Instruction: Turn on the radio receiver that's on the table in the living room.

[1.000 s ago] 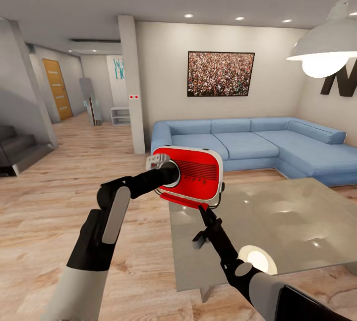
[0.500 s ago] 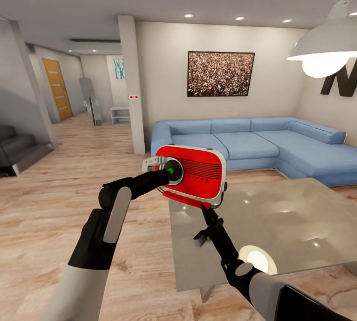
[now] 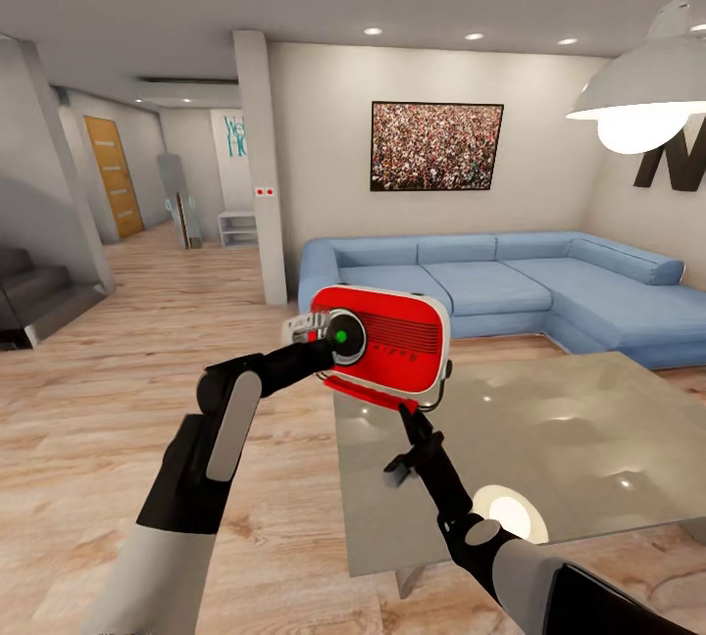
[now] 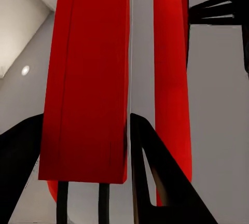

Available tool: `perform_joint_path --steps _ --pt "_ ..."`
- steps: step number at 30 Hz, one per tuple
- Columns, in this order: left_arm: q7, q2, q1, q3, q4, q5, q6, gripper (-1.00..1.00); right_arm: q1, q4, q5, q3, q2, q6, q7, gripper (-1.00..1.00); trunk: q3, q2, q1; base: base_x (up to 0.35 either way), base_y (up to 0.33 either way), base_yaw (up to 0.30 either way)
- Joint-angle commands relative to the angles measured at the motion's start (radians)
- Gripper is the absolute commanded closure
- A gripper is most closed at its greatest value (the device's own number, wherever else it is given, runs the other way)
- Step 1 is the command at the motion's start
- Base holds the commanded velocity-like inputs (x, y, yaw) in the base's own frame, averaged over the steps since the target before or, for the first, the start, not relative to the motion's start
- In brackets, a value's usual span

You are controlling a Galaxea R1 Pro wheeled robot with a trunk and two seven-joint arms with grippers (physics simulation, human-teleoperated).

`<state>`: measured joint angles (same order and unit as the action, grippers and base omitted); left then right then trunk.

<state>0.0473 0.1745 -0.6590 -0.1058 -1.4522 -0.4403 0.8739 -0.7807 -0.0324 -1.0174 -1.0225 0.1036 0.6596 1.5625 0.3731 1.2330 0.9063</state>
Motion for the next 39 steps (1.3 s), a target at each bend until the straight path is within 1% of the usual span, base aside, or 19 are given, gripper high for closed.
perform_joint_path --steps 1,6,9,11,14,15,17,19,20,22,25,27,28,31,33,35,36,37,39 --pt "0.0 0.0 0.001 0.0 0.011 0.006 0.0 1.0 0.0 0.002 -0.007 -0.025 0.001 -0.005 0.008 1.0 0.0 0.0 0.0 0.0 0.0 0.0" --pt "-0.003 0.0 0.002 0.001 0.123 0.007 -0.012 1.0 0.0 0.003 0.042 0.018 0.001 -0.025 0.008 1.0 0.0 0.0 0.0 0.0 0.0 0.0" --pt "-0.006 -0.051 0.002 0.005 0.194 0.009 -0.019 1.0 0.0 0.003 0.073 0.032 -0.004 -0.067 0.008 1.0 0.0 0.0 0.0 0.0 0.0 0.0" --pt "-0.008 -0.115 0.002 0.012 0.263 0.01 -0.04 1.0 0.0 0.004 0.084 0.036 -0.018 -0.096 0.008 1.0 0.0 0.0 0.0 0.0 0.0 0.0" --pt "-0.008 -0.231 0.003 0.048 0.379 0.007 -0.111 1.0 0.0 0.007 0.092 0.039 -0.041 -0.116 0.005 1.0 0.0 0.0 0.0 0.0 0.0 0.0" --pt "-0.008 -0.248 0.003 0.054 0.397 0.007 -0.123 1.0 0.0 0.008 0.096 0.039 -0.045 -0.121 0.002 1.0 0.0 0.0 0.0 0.0 0.0 0.0" --pt "-0.007 -0.304 0.006 0.074 0.471 0.007 -0.162 1.0 -0.002 0.013 0.127 0.041 -0.059 -0.166 -0.011 1.0 0.0 0.0 0.0 0.0 0.0 0.0" --pt "-0.007 -0.342 0.009 0.084 0.544 0.008 -0.202 1.0 -0.005 0.018 0.183 0.044 -0.066 -0.238 -0.021 1.0 0.0 0.0 0.0 0.0 0.0 0.0" --pt "-0.007 -0.353 0.01 0.086 0.584 0.008 -0.23 1.0 -0.007 0.02 0.217 0.045 -0.067 -0.271 -0.024 1.0 0.0 0.0 0.0 0.0 0.0 0.0" --pt "-0.007 -0.361 0.011 0.087 0.655 0.009 -0.281 1.0 -0.013 0.022 0.267 0.046 -0.069 -0.308 -0.027 1.0 0.0 0.0 0.0 0.0 0.0 0.0" --pt "-0.006 -0.359 0.011 0.081 0.837 0.008 -0.412 1.0 -0.026 0.049 0.342 0.046 -0.071 -0.364 -0.073 1.0 0.0 0.0 0.0 0.0 0.0 0.0" --pt "-0.003 -0.353 0.012 0.064 0.966 0.007 -0.524 1.0 -0.029 0.085 0.366 0.046 -0.074 -0.421 -0.149 1.0 0.0 0.0 0.0 0.0 0.0 0.0" --pt "-0.003 -0.352 0.012 0.057 0.997 0.007 -0.553 1.0 -0.029 0.094 0.37 0.046 -0.075 -0.434 -0.168 1.0 0.0 0.0 0.0 0.0 0.0 0.0" --pt "0.0 -0.341 0.012 -0.007 1.162 0.006 -0.708 1.0 -0.03 0.131 0.381 0.061 -0.078 -0.486 -0.248 1.0 0.0 0.0 0.0 0.0 0.0 0.0" --pt "0.001 -0.328 0.012 -0.052 1.254 0.006 -0.787 1.0 -0.031 0.158 0.389 0.109 -0.079 -0.516 -0.275 1.0 0.0 0.0 0.0 0.0 0.0 0.0" --pt "0.001 -0.312 0.012 -0.081 1.327 0.006 -0.854 1.0 -0.031 0.203 0.397 0.181 -0.079 -0.571 -0.325 1.0 0.0 0.0 0.0 0.0 0.0 0.0" --pt "0.002 -0.303 0.012 -0.089 1.356 0.006 -0.883 1.0 -0.031 0.225 0.399 0.216 -0.079 -0.597 -0.363 1.0 0.0 0.0 0.0 0.0 0.0 0.0" --pt "0.002 -0.284 0.012 -0.098 1.398 0.006 -0.927 1.0 -0.031 0.27 0.402 0.276 -0.08 -0.628 -0.451 1.0 0.0 0.0 0.0 0.0 0.0 0.0" --pt "0.002 -0.272 0.012 -0.102 1.421 0.006 -0.958 1.0 -0.031 0.326 0.403 0.337 -0.083 -0.641 -0.536 1.0 0.0 0.0 0.0 0.0 0.0 0.0"
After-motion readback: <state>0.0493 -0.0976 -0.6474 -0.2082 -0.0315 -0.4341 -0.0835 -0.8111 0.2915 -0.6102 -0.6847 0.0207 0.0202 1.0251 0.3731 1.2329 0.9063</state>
